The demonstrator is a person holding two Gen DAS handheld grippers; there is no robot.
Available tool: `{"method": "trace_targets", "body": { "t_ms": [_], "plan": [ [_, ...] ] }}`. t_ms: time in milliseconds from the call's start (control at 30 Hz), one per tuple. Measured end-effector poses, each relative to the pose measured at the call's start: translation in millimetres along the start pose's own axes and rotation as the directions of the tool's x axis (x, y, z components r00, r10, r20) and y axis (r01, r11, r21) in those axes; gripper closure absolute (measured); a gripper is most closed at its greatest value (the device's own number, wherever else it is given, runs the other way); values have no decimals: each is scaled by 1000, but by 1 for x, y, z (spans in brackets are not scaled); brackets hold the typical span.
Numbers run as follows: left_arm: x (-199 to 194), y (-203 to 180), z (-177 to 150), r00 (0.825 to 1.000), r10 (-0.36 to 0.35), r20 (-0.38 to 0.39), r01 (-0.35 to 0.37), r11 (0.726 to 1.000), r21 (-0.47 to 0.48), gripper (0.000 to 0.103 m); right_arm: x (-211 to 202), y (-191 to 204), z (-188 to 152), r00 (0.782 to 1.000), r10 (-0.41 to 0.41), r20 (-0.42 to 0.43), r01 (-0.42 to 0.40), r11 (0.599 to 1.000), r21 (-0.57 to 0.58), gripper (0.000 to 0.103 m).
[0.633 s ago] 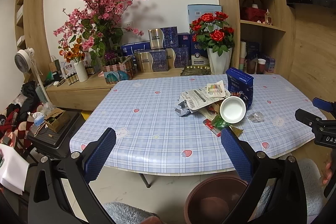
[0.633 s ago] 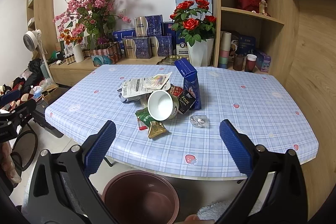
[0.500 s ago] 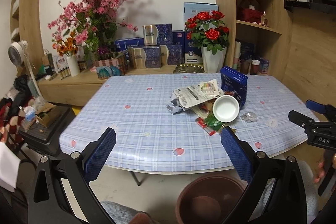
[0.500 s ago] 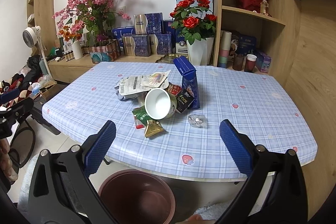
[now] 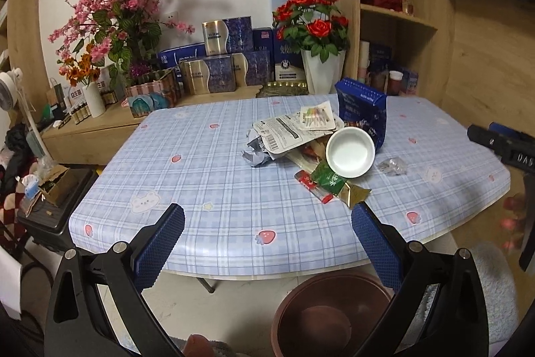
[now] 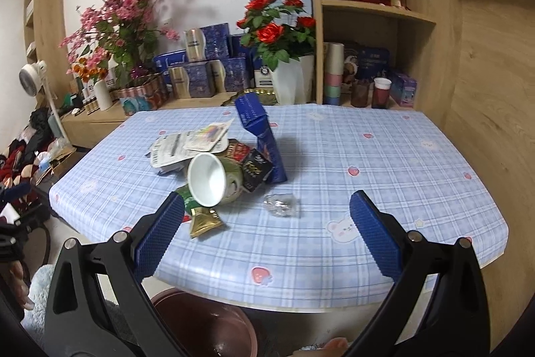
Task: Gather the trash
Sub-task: 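Reach the left tool to the white cup and close on its rim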
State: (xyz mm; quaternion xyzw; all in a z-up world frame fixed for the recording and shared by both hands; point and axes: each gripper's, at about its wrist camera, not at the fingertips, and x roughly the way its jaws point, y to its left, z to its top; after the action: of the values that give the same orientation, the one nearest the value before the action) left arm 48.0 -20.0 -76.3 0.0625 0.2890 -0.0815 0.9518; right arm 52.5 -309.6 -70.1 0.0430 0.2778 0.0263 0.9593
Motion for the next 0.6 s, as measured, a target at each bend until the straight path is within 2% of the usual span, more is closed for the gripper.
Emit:
{"method": "trace_targets", "body": {
  "t_ms": [100,233,600],
  "plan": [
    [12,-5,2,999,-28,-20,28,1000,1,5,11,-11,0,1000,6,-21,-6,1000,22,6],
    [28,-12,7,999,-39,-29,39,999,8,5,26,-17,-7,997,-73,-38,73,997,-3,6],
    [92,-67,30,994,-91,-59,97,988,122,5,75,-49,-31,993,-42,-114,48,998,52,6]
  ]
}}
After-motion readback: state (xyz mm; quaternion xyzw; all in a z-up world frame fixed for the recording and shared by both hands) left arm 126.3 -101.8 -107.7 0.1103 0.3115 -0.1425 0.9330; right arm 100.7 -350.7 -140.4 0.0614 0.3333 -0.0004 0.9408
